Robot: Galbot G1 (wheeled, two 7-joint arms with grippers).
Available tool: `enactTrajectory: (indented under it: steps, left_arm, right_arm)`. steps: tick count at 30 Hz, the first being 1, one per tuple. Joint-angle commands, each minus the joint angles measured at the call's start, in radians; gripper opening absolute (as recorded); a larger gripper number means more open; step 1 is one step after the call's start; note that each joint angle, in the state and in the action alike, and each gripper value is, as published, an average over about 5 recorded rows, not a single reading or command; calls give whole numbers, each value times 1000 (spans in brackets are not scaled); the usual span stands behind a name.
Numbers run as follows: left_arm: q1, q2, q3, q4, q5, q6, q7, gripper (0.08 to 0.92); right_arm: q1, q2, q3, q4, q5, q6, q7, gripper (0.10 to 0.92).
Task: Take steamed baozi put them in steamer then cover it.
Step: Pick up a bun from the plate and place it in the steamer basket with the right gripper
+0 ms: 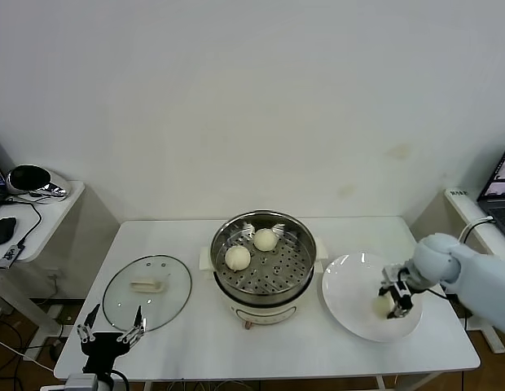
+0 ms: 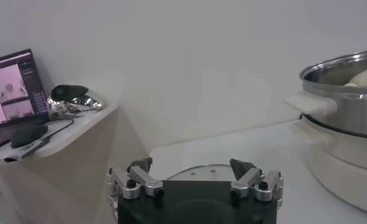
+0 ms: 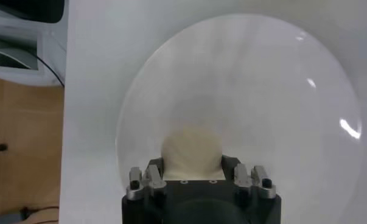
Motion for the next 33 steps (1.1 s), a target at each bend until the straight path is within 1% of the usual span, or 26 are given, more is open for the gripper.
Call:
enactTrajectory:
  steps: [1,5,10,15,20,25,30,33]
  left_arm:
    - [-2,2,5,0,0,1,1,823]
    - [2,7,5,0,-1,0,1,823]
    - [5,12,-1,-4,-6,0,1,823]
    - [0,9,1,-4,-6,0,1,823]
    - [-1,7,-1,-2,-7,-1,1,823]
    - [1,2,-13,-9,-10,0,1,823]
    - [7,-2,-22,-16,-15,0,2,823]
    - [9,-5,-24,-17,-15,0,2,823]
  right_arm:
    - [237,-12,-33,20,109,4,-37,593]
    - [401,29,-86,6,181,5,-48,594]
    - [618,126,-207,-11,250,15,-32,594]
    - [704,253,-287,4,302,44,8,594]
    - [737,386,-377,27,353,114,43,594]
    - [696,502,-437,7,349,221,62,594]
    - [638,596,-470,-47,279,384,50,601]
    - [617,635,-494,-72,254,446,43,603]
